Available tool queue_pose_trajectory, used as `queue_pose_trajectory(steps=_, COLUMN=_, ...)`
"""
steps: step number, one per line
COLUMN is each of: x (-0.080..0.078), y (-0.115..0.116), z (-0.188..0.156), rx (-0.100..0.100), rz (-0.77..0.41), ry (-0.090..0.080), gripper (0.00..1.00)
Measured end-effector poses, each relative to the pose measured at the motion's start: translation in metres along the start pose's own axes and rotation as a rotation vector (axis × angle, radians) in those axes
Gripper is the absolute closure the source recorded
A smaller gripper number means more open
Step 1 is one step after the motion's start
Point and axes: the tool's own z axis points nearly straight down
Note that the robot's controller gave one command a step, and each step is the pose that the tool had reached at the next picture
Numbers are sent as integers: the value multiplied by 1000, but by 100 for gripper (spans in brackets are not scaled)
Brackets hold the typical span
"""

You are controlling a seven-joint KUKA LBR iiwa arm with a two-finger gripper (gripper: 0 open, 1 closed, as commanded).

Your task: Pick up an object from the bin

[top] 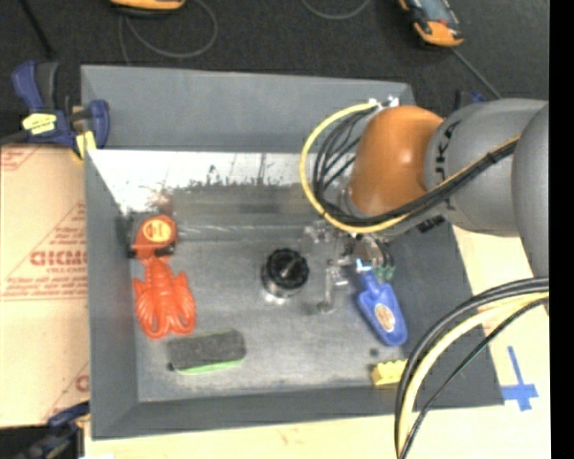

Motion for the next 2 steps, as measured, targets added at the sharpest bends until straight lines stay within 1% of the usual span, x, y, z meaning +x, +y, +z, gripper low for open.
queue_pose_trajectory(steps=1, x=-2, y=20, z=18, rx=0, rz=-293, ry=-6, gripper=0)
queue_pose_trajectory(steps=2, x=6, y=36, z=26, rx=-3, rz=-228, ry=-2, gripper=0)
